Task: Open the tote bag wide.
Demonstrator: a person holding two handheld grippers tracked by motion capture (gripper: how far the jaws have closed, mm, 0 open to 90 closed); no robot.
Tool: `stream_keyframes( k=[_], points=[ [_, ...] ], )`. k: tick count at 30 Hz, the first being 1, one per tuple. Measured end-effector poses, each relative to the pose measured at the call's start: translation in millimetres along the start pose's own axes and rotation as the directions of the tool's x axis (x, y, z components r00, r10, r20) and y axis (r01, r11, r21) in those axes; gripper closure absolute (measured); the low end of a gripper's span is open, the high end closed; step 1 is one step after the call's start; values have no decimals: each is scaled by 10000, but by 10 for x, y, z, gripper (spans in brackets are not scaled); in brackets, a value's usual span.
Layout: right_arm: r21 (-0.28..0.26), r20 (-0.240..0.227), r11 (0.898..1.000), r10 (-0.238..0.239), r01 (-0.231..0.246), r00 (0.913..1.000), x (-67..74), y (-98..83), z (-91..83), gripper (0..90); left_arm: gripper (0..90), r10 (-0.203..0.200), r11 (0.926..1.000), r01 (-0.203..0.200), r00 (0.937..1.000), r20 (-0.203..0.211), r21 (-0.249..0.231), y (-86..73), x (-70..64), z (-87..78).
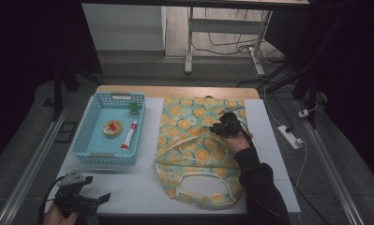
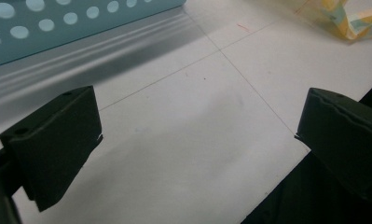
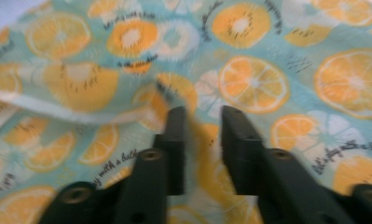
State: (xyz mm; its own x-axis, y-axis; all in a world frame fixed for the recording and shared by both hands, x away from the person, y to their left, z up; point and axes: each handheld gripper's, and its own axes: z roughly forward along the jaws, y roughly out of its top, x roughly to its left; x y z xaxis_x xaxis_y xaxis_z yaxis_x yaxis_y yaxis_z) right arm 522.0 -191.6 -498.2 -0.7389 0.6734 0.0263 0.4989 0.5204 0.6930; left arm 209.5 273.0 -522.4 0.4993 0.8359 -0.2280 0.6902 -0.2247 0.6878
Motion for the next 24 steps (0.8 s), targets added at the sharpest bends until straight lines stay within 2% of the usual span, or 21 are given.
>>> stream_keyframes(
  k=[5,6,9,12,18,22,24],
  points=[
    [-452,9,9990,-29,30,10000,34,31,-188,494,0,-5,10000,5,10000,-1,-30,-1,-2,-2],
    [-578,-170,9983,6,-16,9999,57,39,-258,440,0,-5,10000,5,10000,-5,-29,0,-3,-1],
    [-662,-331,9978,-7,-15,9995,98,40,-318,396,0,-18,10000,18,10000,-3,-31,0,0,-2],
    [-589,-527,9982,-174,142,9985,180,30,-377,323,0,-65,10000,65,10000,27,-61,-2,4,-4],
    [-288,-977,9995,-139,111,9951,327,-27,-421,145,0,-69,9999,69,10000,33,-82,-3,5,-7],
    [29,-1501,9997,-223,230,9884,429,-97,-422,70,0,-62,10000,62,10000,42,-75,-3,4,-6],
    [43,-1618,9988,-476,490,9857,489,-140,-426,39,0,-60,10000,61,10000,43,-73,-3,4,-5]
  ],
)
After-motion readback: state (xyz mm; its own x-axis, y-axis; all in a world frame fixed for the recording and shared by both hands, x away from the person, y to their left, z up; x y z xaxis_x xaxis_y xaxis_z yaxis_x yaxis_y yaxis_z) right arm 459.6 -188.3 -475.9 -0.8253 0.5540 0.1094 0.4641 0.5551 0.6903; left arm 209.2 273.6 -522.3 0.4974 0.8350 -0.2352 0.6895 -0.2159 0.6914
